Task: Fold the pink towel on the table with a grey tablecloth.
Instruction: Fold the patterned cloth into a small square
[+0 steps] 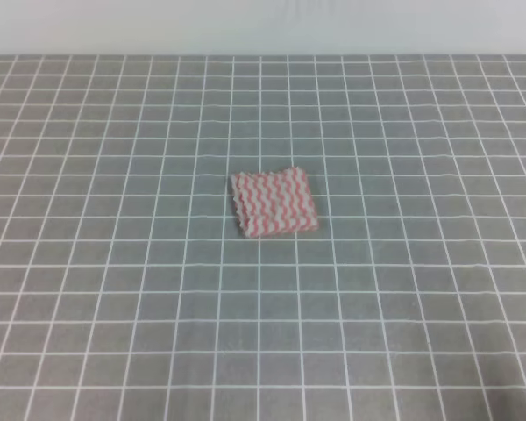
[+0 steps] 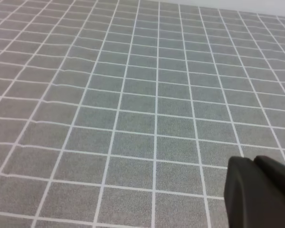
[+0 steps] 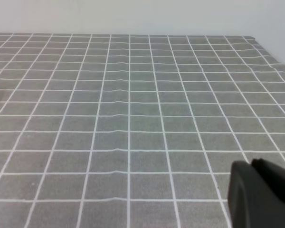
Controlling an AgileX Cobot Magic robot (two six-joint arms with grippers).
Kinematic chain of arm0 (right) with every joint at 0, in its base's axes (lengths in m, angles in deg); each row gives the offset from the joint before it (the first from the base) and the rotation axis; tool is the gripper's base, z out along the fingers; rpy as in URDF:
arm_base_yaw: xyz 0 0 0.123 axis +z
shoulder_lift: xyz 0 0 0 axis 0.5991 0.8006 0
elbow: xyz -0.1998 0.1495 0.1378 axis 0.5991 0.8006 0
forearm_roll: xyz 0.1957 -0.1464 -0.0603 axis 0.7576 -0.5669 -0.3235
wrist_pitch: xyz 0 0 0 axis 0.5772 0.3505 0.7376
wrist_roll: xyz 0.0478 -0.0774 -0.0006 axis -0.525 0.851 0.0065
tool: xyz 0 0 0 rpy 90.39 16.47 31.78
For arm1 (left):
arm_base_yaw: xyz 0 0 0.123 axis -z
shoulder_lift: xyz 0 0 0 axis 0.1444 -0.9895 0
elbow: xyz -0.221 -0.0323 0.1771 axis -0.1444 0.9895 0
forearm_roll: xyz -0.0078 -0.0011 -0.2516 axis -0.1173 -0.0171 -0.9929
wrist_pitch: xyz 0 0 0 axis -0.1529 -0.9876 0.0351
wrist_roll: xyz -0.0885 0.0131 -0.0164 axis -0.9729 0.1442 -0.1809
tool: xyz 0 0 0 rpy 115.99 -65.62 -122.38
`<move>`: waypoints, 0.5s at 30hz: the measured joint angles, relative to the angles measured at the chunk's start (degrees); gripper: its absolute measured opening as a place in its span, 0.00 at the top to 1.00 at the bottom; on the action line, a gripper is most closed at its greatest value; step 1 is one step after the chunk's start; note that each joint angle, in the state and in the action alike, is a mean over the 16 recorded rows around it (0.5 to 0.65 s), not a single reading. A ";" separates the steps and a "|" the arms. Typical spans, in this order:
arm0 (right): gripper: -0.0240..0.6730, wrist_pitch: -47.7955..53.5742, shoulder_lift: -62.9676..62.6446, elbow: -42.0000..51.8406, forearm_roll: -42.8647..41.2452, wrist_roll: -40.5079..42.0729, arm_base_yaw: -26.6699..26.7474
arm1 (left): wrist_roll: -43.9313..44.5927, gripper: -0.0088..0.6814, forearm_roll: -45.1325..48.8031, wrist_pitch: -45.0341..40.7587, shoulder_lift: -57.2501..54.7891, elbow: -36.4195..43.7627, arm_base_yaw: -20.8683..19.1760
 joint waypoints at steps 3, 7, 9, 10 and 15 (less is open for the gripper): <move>0.99 0.00 0.00 0.00 0.00 0.00 0.00 | 0.00 0.99 0.00 -0.17 0.34 0.00 0.00; 0.99 0.00 0.00 0.00 0.00 0.00 0.00 | 0.00 0.99 0.00 -0.41 0.79 0.00 0.00; 0.99 -0.03 0.05 0.09 -0.01 0.00 0.00 | 0.00 0.99 0.01 -0.44 0.89 0.07 0.00; 0.99 -0.02 0.05 0.09 -0.01 0.00 0.00 | 0.00 0.99 0.01 -0.47 0.88 0.07 0.00; 0.99 0.04 0.05 0.09 -0.01 0.00 0.00 | -0.02 0.99 0.01 -0.53 0.87 0.07 0.00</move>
